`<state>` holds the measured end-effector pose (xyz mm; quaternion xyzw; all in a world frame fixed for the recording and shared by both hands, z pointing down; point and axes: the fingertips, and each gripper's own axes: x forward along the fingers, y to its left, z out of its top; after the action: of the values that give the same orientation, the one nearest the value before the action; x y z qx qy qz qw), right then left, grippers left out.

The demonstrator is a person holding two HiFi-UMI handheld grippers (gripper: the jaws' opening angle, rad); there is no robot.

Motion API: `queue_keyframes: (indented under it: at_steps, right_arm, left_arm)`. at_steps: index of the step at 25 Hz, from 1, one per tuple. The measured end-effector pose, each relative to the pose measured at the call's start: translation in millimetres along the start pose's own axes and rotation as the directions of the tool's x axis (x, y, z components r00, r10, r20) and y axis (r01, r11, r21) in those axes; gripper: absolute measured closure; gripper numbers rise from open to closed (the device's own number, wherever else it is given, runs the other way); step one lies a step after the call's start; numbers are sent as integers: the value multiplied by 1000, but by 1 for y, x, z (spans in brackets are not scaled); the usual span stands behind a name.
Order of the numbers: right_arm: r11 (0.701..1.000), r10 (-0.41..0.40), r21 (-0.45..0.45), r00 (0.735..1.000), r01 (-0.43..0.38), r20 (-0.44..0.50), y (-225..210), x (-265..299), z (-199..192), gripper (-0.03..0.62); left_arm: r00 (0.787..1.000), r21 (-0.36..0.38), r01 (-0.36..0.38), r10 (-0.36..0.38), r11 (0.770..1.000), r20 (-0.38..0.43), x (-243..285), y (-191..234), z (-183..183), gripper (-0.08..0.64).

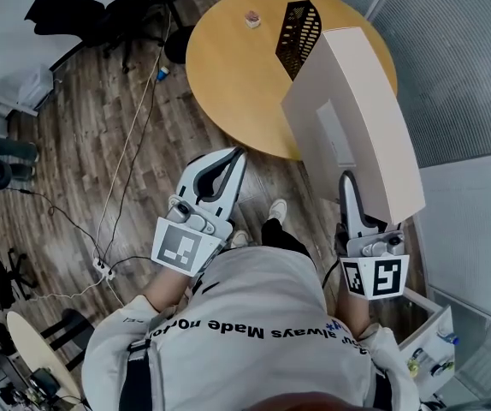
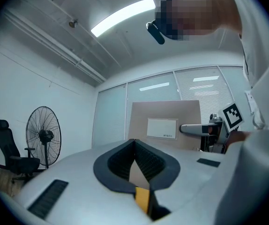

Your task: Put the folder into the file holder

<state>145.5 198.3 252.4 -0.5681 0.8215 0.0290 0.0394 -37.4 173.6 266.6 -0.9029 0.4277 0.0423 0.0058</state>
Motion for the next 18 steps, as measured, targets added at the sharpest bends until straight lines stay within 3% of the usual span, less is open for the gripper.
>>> queue_keyframes:
  at_steps: [18]
  right_arm:
    - [1000,19,25,1000,-19,12,-75,48,-4,310]
  left_arm:
    - [999,20,-37,37,999,-19,83,3,-7,535]
